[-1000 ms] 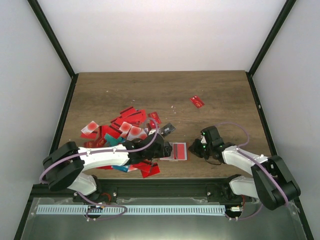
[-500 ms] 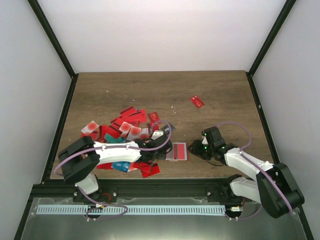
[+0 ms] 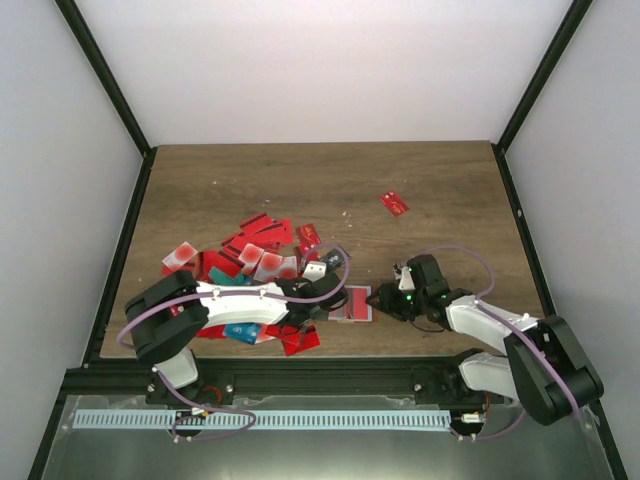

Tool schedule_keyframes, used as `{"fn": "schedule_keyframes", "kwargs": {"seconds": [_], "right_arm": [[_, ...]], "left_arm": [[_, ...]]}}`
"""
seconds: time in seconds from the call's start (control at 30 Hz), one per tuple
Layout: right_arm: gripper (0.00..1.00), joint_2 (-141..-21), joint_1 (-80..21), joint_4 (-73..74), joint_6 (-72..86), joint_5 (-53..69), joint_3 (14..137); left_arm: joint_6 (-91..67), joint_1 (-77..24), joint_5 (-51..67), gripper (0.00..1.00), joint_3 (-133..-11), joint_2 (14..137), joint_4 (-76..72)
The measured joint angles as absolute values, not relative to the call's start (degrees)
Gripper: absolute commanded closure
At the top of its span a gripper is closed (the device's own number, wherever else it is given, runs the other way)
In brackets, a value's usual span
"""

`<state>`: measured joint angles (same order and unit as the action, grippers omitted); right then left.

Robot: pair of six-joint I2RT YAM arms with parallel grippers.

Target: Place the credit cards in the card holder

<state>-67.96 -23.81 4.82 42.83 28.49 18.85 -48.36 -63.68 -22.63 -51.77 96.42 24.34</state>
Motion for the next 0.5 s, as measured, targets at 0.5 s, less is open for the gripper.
{"fn": "schedule_keyframes", "kwargs": {"seconds": [0.5], "right_arm": [[0.63,-61.69,-23.79,5.1,43.68,33.76,17.78]], "left_arm": [[-47.9,-63.66,-22.9,0.96,-51.75,98.24,23.09]]}}
